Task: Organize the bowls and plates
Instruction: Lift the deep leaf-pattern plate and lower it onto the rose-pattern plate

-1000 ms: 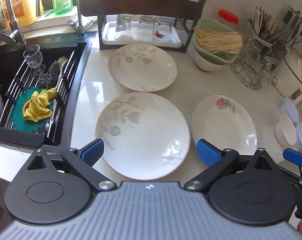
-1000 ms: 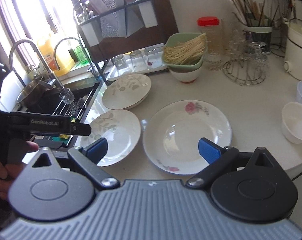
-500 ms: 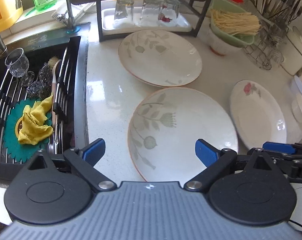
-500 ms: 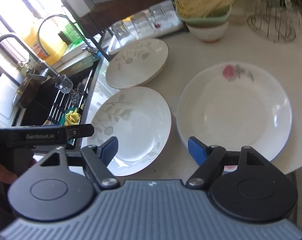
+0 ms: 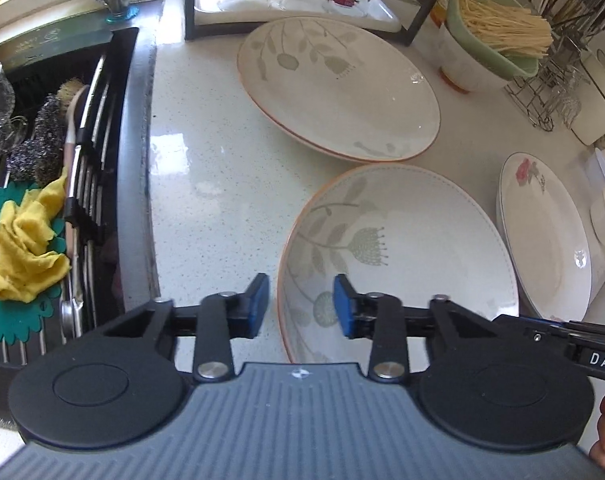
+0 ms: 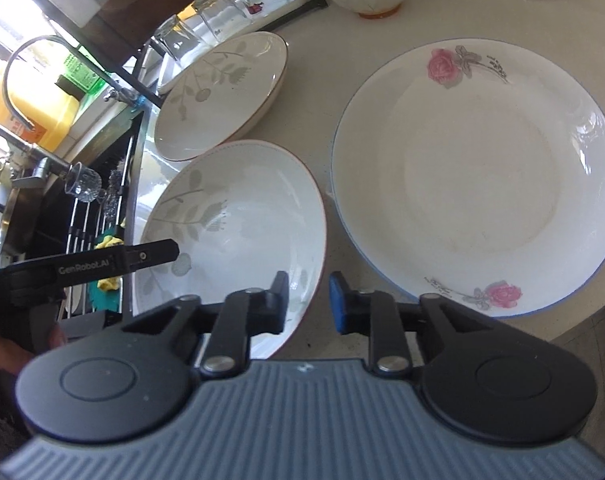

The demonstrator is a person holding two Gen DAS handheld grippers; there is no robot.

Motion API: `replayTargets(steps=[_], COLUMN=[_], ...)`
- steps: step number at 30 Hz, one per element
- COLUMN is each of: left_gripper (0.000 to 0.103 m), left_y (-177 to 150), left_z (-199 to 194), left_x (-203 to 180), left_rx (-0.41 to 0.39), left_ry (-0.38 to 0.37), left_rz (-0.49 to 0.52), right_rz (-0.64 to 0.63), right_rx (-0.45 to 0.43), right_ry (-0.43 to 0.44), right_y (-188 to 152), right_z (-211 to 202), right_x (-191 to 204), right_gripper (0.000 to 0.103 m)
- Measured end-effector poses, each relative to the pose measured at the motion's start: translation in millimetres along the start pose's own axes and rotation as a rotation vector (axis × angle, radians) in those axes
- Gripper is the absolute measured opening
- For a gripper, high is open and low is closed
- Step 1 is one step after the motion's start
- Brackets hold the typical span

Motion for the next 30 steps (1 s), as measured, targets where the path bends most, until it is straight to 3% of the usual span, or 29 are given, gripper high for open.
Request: replayTargets(steps=[5,11,17,23,26,30], left_gripper=[0.033,0.033,0.033,0.034,0.034,0.035], left_y=[3,11,20,25,29,38], left_z=[11,17,13,0,-6,-17], left_x=[-2,4,1,-5,-8,-28], left_rx=[0.015,0.056,0.083,0.06,0.064,0.029], left_ry=[-0.04,-0.091,-0.093,-0.111,-0.133,-0.17], left_rz=[0.024,-0.036,-0.05,-0.142,-0.233,-0.255], right_rz=[0.011,0.01,0.017,-0.02,-0.031,0.002], right_rx=[0.003,0.057,0.096,0.132,0.122,0.088], right_ry=[-0.007,0.01,0.091,0.147,0.174,0.215], right_y=[-3,-3,6,20,32,47], right_z=[9,13,5,-3,-12,-30], right_x=[1,0,-4,-11,-17,-35], right_gripper=[0.016,0.016,0.017,0.017,0.018,0.017])
Point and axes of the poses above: each gripper's, at about its wrist camera, not at the fingertips, and z roughly the way its jaws point, x to its left, y to its top, the point moved 2 cm from there along z, roughly the way its jaws point, and after that the axes turned 14 degrees about -x, right-handed, at the moved point
